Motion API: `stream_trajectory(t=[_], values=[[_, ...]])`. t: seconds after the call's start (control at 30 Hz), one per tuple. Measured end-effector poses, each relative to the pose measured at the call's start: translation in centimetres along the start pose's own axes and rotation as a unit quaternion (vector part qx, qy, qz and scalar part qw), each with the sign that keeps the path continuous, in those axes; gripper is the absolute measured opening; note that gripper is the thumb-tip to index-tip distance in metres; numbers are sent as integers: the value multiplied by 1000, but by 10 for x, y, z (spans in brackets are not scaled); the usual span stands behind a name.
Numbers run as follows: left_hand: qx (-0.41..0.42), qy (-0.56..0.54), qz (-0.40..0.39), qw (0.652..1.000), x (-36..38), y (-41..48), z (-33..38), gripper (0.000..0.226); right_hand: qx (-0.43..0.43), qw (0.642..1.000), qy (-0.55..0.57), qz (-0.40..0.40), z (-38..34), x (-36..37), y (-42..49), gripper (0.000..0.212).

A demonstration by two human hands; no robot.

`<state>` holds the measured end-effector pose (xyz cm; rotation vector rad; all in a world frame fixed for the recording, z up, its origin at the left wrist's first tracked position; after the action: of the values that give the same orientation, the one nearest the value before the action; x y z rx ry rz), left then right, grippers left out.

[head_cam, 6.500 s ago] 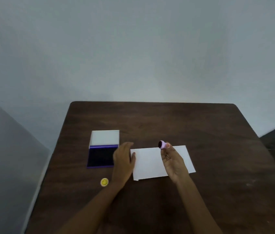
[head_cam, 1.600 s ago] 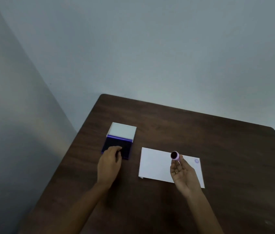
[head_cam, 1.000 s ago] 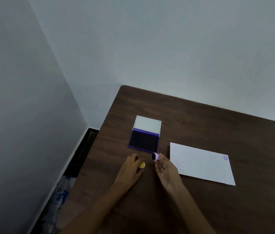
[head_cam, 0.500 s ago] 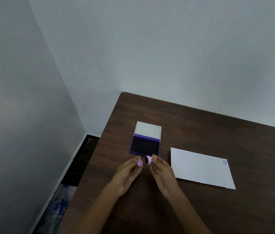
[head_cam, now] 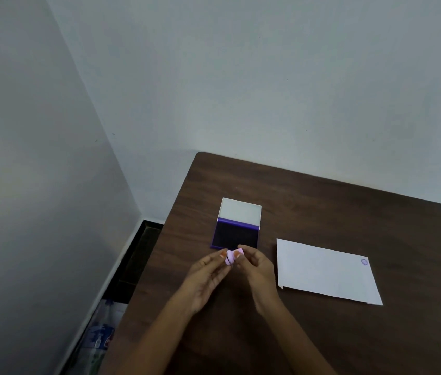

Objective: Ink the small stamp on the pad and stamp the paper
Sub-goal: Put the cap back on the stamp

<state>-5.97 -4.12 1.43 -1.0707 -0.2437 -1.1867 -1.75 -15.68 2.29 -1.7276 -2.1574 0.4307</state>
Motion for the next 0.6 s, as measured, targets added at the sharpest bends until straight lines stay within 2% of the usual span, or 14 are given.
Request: stream_trajectory(t=[0.1,0.23,0.47,0.6], values=[[-8,2,-17,1000,4,2,1,16,-20,999,-45,13,-4,-2,2,22],[-4,38,-36,999,9,3,4,28,-31,996,-79,14,-7,-3,2,29],[64,225,27,972,3,3,12,24,6,998,-61,6,-3,-6,4,22],[65,310,19,948,-2,8,14,30,-12,996,-88,-1,-1,-5,8,20]])
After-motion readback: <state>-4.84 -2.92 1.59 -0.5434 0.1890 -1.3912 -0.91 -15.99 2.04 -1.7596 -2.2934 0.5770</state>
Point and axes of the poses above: each hand's wrist, its own y-axis towards the middle knuckle, its own x-axis out of the palm, z = x × y, the point moved 5 cm from there along y, towards the middle knuckle, and after that the axes turned 6 degrees about -z, right-handed, at the moved point
